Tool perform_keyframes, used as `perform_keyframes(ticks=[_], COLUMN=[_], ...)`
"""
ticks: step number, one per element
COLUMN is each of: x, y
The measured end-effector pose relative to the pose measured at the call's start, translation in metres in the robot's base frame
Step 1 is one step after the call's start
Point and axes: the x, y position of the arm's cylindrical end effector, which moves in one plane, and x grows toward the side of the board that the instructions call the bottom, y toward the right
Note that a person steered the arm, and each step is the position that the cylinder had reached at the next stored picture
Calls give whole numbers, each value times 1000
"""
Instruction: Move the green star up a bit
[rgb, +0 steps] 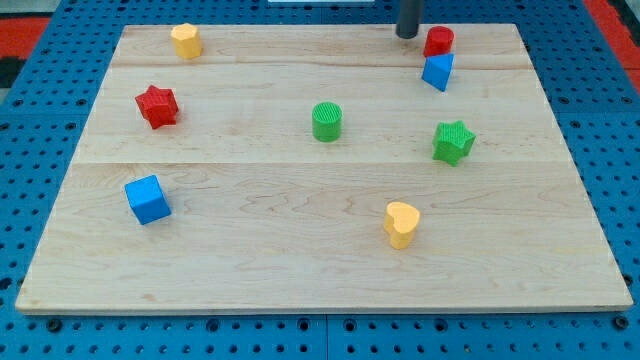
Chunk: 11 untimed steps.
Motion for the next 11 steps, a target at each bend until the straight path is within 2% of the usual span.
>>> perform_keyframes(ticks=[1, 2, 4, 8, 9, 10, 11], x=[32, 71, 101, 211, 262, 262, 247], y=[-20, -5, 0, -12, -12, 42, 64])
